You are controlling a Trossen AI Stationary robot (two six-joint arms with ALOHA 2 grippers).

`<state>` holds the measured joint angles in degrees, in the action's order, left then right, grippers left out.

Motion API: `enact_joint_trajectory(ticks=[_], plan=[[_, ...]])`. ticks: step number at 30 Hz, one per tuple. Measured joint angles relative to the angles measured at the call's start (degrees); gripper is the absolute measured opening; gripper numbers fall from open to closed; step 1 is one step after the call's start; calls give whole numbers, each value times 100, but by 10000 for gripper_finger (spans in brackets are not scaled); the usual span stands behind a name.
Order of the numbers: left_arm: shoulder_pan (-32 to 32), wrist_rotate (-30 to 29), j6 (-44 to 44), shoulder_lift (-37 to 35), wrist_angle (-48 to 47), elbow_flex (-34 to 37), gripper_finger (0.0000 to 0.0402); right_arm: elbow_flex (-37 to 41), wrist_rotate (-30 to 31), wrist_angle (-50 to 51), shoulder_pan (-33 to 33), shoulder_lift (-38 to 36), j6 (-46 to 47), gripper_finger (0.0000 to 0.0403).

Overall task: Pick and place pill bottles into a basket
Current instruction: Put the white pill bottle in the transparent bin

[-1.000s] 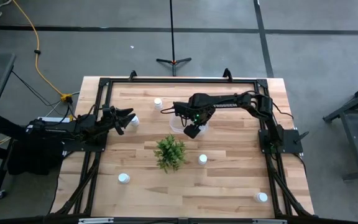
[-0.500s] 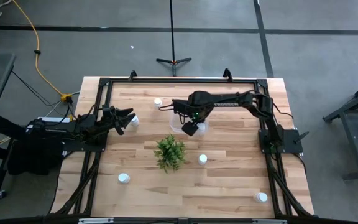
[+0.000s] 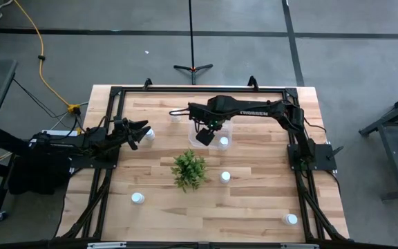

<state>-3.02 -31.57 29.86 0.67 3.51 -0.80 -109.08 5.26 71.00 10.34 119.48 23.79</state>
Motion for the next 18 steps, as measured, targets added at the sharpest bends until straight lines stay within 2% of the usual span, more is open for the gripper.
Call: enact_joint_trajectory(ticks=[6,13,18], plan=[[0,0,-1,1,0,0,262,-393,159,-139,-182,0,-835,259],[1,0,-128,0,0,0,262,-563,549,-483,-417,0,-896,259],[-1,0,-156,0,0,0,262,-563,346,-1223,-618,0,-1188,259]])
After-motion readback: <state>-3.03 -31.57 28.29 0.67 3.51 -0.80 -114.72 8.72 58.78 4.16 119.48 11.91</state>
